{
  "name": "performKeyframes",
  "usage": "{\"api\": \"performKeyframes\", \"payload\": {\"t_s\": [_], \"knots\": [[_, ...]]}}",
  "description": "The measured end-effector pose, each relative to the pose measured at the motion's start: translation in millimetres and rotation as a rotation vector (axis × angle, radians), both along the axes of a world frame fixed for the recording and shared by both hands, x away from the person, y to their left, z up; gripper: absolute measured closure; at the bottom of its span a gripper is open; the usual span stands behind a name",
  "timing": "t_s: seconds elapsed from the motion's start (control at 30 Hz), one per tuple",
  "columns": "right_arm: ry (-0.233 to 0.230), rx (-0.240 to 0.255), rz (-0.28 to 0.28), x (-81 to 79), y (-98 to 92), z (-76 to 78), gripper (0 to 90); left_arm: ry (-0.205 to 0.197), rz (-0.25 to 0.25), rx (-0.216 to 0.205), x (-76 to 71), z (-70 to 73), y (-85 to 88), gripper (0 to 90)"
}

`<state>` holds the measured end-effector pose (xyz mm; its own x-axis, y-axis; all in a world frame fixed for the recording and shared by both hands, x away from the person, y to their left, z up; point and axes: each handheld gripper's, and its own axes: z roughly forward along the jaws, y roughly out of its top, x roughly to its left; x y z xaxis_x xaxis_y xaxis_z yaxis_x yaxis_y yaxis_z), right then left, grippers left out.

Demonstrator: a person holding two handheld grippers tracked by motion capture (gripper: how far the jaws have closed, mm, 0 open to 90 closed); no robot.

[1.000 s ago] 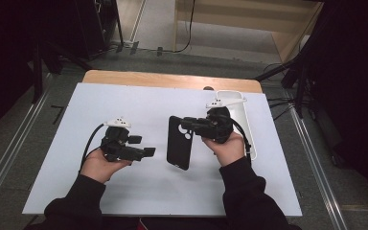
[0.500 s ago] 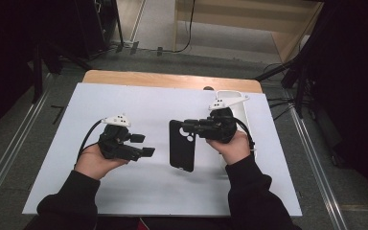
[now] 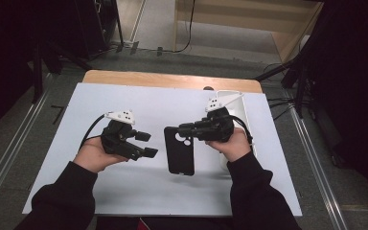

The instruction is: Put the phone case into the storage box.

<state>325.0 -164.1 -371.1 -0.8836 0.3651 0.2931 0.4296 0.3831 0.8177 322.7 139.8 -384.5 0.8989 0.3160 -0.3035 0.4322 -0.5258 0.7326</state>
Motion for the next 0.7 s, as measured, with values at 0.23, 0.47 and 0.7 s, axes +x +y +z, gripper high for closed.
{"api": "performKeyframes", "payload": {"t_s": [0.23,0.47,0.7], "knots": [[-0.014,-0.023,0.069,4.7,1.4,7.7,74.7,0.002,-0.033,-0.011,9.8,10.9,2.3,29.3],[-0.019,-0.040,0.123,8.1,9.0,8.9,74.7,0.001,-0.084,0.018,19.0,18.9,-3.7,29.4],[-0.011,-0.030,0.161,11.1,13.3,7.2,74.7,0.003,-0.130,0.028,22.8,21.1,-11.4,31.2]]}}
